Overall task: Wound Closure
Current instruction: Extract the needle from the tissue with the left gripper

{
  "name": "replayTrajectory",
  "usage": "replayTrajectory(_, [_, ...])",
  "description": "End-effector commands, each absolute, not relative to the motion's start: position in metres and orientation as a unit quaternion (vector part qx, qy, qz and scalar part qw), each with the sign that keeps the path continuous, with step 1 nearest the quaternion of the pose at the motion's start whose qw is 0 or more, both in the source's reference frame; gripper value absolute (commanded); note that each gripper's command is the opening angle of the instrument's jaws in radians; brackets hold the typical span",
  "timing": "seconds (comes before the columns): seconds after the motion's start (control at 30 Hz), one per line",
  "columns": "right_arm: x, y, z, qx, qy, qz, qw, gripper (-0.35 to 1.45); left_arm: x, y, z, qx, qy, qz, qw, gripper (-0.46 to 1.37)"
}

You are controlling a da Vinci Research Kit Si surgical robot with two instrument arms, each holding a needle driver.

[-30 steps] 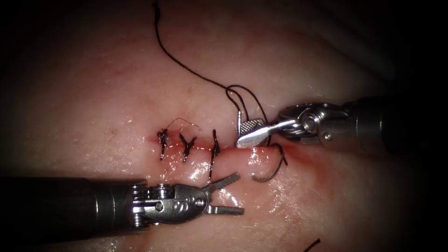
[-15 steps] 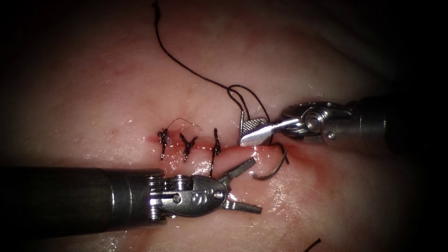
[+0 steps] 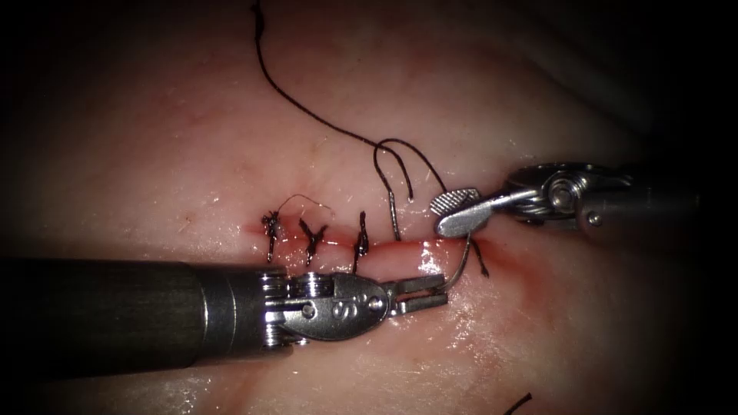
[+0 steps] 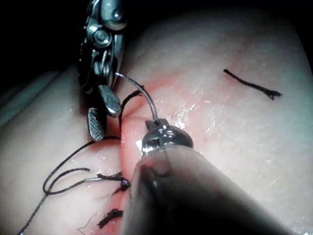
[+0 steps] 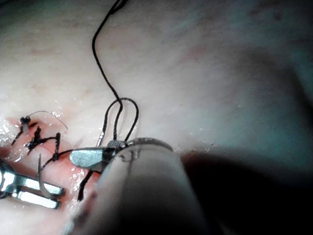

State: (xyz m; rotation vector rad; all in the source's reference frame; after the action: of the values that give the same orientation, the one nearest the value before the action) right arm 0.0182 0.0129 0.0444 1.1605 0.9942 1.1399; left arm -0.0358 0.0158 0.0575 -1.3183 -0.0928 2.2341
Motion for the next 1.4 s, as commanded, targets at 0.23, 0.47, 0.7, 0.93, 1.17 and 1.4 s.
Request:
replayTrajectory(0.23, [0.0151,0.013,0.043,0.499,0.458,0.469,0.567,0.99,-0.0347,0.015,0.057,-0.520,-0.097,0.796,0.292,-0.35])
replayTrajectory(0.47, [0.0136,0.011,0.041,0.498,0.468,0.447,0.577,0.96,-0.0336,0.016,0.057,-0.538,-0.151,0.763,0.325,-0.35])
replayTrajectory(0.7, [0.0134,0.009,0.040,0.470,0.483,0.433,0.599,0.87,-0.0327,0.017,0.056,-0.575,-0.200,0.706,0.362,-0.35])
replayTrajectory(0.93, [0.0132,0.005,0.039,0.422,0.474,0.402,0.660,0.27,-0.0311,0.019,0.055,-0.596,-0.235,0.662,0.389,-0.35])
replayTrajectory(1.17, [0.0140,0.002,0.039,0.346,0.463,0.419,0.700,-0.07,-0.0301,0.020,0.054,-0.602,-0.270,0.631,0.407,-0.35])
replayTrajectory(1.4, [0.0166,0.000,0.040,0.271,0.453,0.407,0.745,-0.35,-0.0302,0.021,0.053,-0.604,-0.279,0.624,0.409,-0.35])
